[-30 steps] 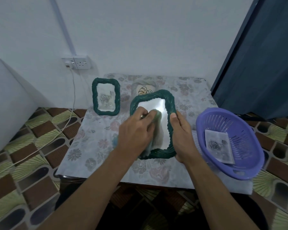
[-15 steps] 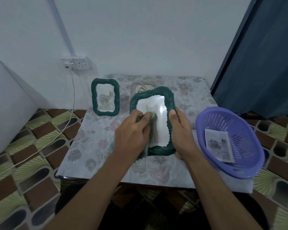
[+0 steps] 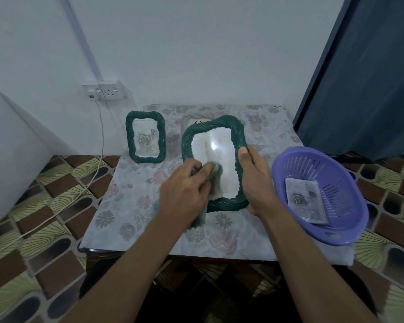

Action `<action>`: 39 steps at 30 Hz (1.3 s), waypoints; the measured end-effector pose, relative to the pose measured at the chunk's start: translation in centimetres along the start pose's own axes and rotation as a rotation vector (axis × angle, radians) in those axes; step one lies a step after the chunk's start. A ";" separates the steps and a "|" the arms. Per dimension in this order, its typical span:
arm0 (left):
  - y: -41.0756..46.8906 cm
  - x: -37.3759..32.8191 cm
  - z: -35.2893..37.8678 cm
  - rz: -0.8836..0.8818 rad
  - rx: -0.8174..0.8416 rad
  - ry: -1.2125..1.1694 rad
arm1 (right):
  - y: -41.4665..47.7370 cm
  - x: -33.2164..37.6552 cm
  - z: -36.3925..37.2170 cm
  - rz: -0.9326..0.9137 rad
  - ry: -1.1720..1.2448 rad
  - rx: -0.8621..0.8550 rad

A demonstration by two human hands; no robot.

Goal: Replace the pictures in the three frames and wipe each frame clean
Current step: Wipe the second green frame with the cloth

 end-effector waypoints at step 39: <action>1.0 0.8 -1.0 -0.179 0.003 -0.021 | -0.5 1.1 -0.5 -0.022 0.063 -0.079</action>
Point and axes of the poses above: each hand's wrist, its own y-axis towards the middle knuckle, its own z-axis out of the palm, x = y × z, the point moved 9 cm from there along y, towards the middle knuckle, and after that the axes turned 8 degrees about -x, right-handed, at the moved point
